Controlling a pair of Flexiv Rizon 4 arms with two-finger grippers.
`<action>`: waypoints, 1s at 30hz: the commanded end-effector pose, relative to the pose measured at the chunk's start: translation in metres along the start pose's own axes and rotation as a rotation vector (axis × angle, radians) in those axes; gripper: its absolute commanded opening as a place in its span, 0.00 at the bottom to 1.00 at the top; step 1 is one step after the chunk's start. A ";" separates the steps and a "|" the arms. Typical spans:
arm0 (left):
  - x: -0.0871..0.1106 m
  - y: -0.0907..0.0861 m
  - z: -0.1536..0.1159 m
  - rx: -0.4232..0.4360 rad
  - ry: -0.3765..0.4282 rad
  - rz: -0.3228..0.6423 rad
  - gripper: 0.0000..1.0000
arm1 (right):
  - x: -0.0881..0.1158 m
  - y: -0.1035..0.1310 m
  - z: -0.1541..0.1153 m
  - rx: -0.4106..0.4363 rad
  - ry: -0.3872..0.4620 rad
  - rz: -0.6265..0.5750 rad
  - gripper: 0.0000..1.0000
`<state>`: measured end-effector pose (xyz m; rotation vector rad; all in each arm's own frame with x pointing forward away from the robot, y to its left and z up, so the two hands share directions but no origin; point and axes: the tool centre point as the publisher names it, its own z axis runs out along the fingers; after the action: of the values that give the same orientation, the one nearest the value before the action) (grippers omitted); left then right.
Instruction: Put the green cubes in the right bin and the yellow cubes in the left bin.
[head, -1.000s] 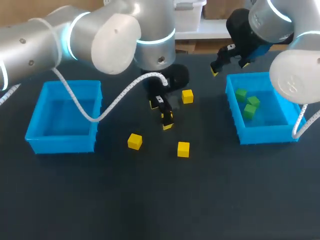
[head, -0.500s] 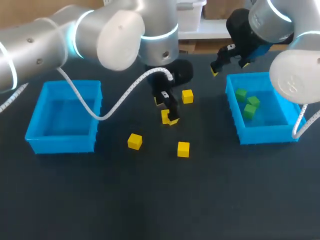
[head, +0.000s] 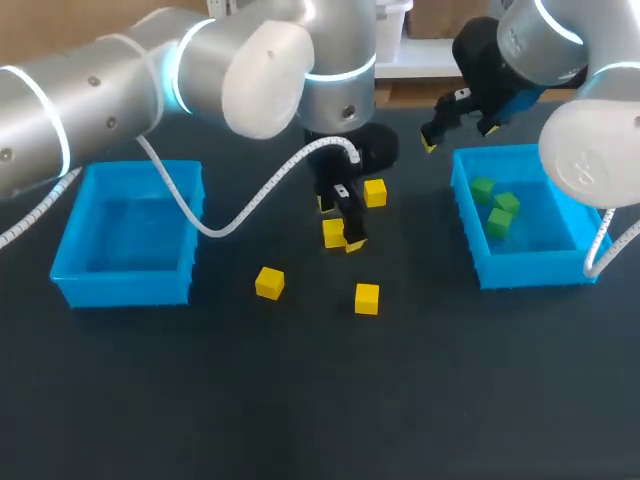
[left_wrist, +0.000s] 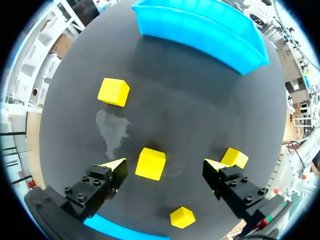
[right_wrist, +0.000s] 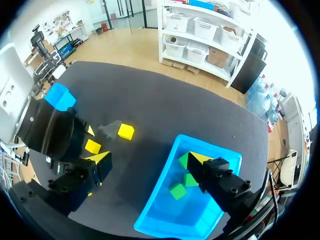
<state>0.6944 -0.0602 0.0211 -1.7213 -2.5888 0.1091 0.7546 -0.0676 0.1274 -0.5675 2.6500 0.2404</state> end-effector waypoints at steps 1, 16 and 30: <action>0.000 0.002 0.005 0.016 0.004 -0.003 1.00 | 0.000 0.000 0.000 -0.001 0.000 0.000 1.00; 0.007 -0.006 0.012 0.047 0.009 -0.025 0.00 | 0.000 0.000 0.000 -0.001 0.000 0.000 1.00; 0.017 -0.004 0.009 0.034 0.017 -0.039 0.00 | 0.000 0.000 0.000 -0.001 0.000 0.000 1.00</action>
<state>0.6856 -0.0499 0.0110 -1.6498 -2.5857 0.1329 0.7546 -0.0675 0.1274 -0.5675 2.6500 0.2404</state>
